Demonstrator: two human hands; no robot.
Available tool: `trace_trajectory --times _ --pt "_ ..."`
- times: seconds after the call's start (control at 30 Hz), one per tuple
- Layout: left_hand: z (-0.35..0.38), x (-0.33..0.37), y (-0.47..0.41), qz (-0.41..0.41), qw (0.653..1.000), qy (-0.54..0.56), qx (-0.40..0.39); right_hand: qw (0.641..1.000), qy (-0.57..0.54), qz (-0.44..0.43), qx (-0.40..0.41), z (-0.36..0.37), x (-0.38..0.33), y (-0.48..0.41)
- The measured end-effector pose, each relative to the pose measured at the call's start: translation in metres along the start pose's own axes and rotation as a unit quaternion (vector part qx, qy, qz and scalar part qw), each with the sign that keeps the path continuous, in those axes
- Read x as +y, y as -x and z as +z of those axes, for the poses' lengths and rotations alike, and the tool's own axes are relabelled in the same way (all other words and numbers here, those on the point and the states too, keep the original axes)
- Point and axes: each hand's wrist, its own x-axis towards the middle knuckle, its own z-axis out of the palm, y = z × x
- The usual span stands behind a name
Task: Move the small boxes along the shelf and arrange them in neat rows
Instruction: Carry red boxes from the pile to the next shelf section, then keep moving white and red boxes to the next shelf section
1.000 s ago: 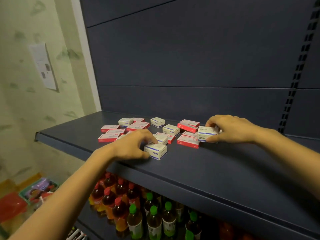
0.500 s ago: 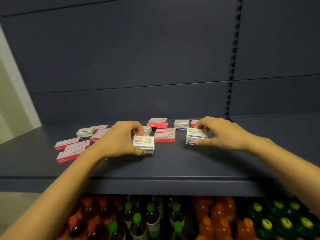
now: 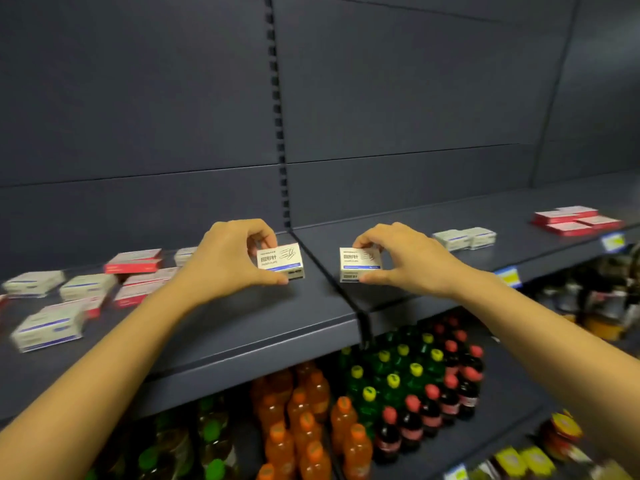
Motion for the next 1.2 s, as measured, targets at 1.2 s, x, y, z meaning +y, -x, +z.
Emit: trace_trajectory --times 1.2 --pt "0.175 0.171 -0.102 -0.134 0.990 -0.015 0.041 0.997 -0.031 -0.073 0.006 -0.050 0.256 0.015"
